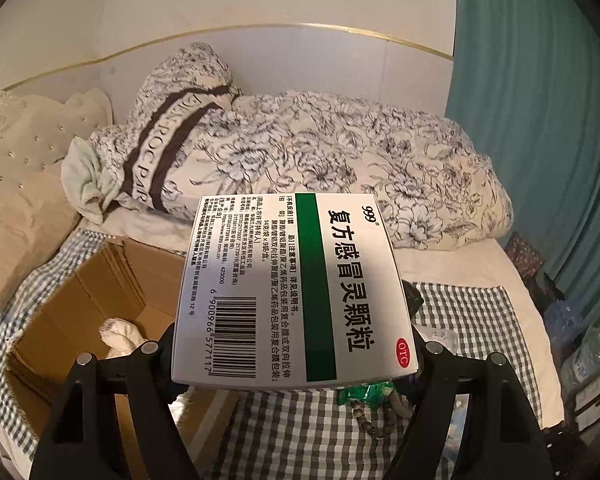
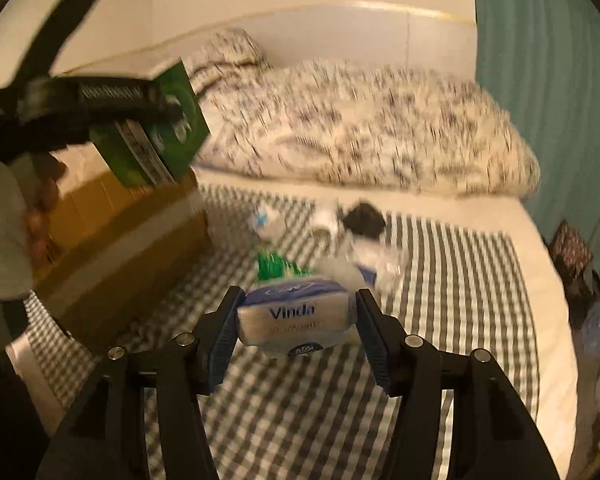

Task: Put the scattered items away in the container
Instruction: 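Carry the medicine box and tissue pack in both tools over the box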

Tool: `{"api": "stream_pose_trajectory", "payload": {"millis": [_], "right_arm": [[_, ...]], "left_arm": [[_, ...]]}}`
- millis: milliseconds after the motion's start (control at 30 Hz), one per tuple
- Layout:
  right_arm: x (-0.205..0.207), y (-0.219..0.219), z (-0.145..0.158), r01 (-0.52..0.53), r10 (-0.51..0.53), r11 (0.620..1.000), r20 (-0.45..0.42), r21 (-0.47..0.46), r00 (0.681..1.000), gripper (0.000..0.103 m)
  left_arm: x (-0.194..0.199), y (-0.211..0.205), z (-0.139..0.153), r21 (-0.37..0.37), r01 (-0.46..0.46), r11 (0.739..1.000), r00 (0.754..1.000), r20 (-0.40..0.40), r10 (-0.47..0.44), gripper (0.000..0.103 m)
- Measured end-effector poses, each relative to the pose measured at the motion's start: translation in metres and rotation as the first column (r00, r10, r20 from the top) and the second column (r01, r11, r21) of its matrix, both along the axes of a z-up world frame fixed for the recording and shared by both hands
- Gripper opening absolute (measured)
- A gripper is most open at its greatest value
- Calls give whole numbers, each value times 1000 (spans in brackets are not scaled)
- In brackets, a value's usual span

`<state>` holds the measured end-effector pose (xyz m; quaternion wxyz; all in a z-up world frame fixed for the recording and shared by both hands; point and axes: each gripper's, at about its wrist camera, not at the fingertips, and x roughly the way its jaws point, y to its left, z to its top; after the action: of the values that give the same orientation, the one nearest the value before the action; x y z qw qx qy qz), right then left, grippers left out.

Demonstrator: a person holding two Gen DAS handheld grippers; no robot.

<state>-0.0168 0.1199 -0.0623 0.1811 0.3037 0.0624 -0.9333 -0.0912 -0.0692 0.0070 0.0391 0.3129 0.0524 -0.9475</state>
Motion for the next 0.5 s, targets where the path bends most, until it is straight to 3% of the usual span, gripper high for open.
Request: {"api": "stream_pose_trajectory", "payload": {"millis": [100, 133, 167, 233, 300, 367, 500], "right_arm": [[12, -16, 14, -34, 36, 999, -77, 32, 996, 56], [15, -21, 17, -47, 51, 998, -93, 38, 994, 52], [16, -25, 19, -60, 64, 997, -103, 38, 993, 40], [16, -33, 21, -74, 79, 996, -107, 44, 991, 34], [13, -38, 17, -79, 82, 996, -75, 47, 994, 31], [9, -37, 8, -89, 89, 996, -27, 16, 996, 20], [0, -33, -14, -95, 95, 995, 81, -9, 992, 21]], "left_arm": [[10, -7, 10, -6, -12, 1000, 1000, -22, 12, 79], [12, -9, 12, -6, -15, 1000, 1000, -26, 15, 79], [16, -12, 15, -7, -21, 1000, 999, -32, 21, 79], [21, -17, 19, -7, -33, 999, 999, -41, 32, 79], [25, -23, 21, -6, -45, 999, 998, -42, 44, 79], [29, -28, 23, -8, -56, 998, 998, -39, 56, 79], [38, -38, 29, -3, -76, 997, 996, -52, 75, 79]]}}
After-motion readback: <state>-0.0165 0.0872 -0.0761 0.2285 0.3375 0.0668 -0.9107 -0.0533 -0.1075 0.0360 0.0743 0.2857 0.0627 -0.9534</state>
